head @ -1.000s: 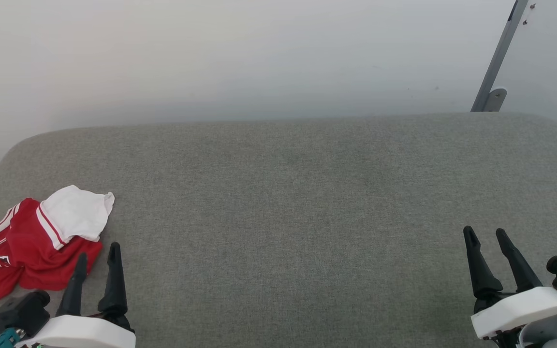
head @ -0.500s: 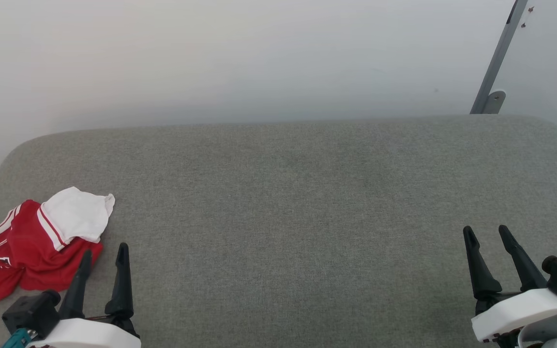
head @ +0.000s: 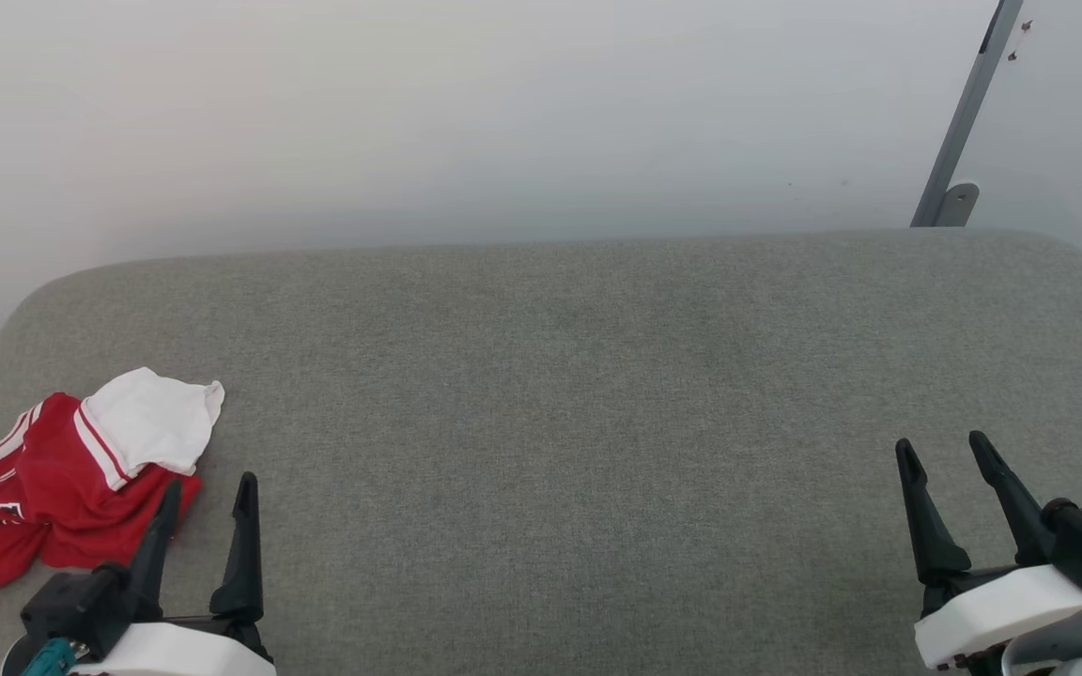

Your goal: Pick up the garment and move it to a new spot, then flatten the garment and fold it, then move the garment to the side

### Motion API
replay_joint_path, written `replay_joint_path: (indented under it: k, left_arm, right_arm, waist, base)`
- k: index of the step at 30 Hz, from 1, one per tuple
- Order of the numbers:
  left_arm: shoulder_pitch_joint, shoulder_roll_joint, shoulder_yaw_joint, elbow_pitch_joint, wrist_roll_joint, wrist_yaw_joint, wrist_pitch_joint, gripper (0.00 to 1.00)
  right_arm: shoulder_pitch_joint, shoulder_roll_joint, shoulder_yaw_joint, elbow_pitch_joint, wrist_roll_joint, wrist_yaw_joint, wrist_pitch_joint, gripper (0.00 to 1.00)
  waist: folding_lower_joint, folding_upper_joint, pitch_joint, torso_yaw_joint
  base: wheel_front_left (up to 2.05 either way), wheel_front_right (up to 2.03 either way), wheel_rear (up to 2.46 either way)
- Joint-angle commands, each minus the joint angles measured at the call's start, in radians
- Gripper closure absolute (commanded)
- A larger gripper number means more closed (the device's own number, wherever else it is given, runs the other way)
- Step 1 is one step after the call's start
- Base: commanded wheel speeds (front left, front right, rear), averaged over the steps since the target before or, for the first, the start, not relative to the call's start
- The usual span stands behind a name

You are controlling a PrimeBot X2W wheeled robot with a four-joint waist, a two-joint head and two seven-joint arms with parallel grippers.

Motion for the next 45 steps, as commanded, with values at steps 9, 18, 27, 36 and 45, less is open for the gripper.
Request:
replay_joint_path:
  k: [9, 18, 27, 36, 45]
  left_arm:
    - [0.014, 0.017, -0.015, -0.009, 0.062, -0.004, -0.025, 0.0]
    - [0.011, 0.025, -0.024, -0.007, 0.058, -0.004, -0.027, 0.0]
    - [-0.001, 0.029, -0.03, 0.012, 0.034, -0.004, -0.027, 0.0]
    - [-0.023, 0.029, 0.028, 0.054, 0.027, 0.015, -0.025, 0.0]
    - [-0.023, 0.032, 0.07, 0.065, 0.021, 0.037, -0.025, 0.0]
  right_arm:
    - [0.016, -0.005, -0.006, -0.019, -0.076, 0.0, -0.019, 0.0]
    - [0.019, 0.002, -0.016, -0.023, -0.091, 0.0, -0.02, 0.0]
    - [0.024, 0.008, -0.019, -0.028, -0.089, 0.0, -0.021, 0.0]
    - [0.004, 0.014, 0.034, -0.031, -0.07, 0.0, -0.008, 0.0]
    - [-0.047, -0.007, 0.124, 0.012, -0.032, 0.0, -0.011, 0.0]
  waist:
    - [0.0, 0.0, -0.008, -0.002]
    - [0.0, 0.0, -0.009, -0.002]
    - [0.0, 0.0, -0.011, 0.01]
    - [0.0, 0.0, -0.018, 0.101]
    - [0.0, 0.0, -0.024, 0.239]
  base:
    - [0.0, 0.0, 0.0]
    - [0.0, 0.0, 0.0]
    - [0.0, 0.0, 0.0]
    - [0.0, 0.0, 0.0]
    - [0.0, 0.0, 0.0]
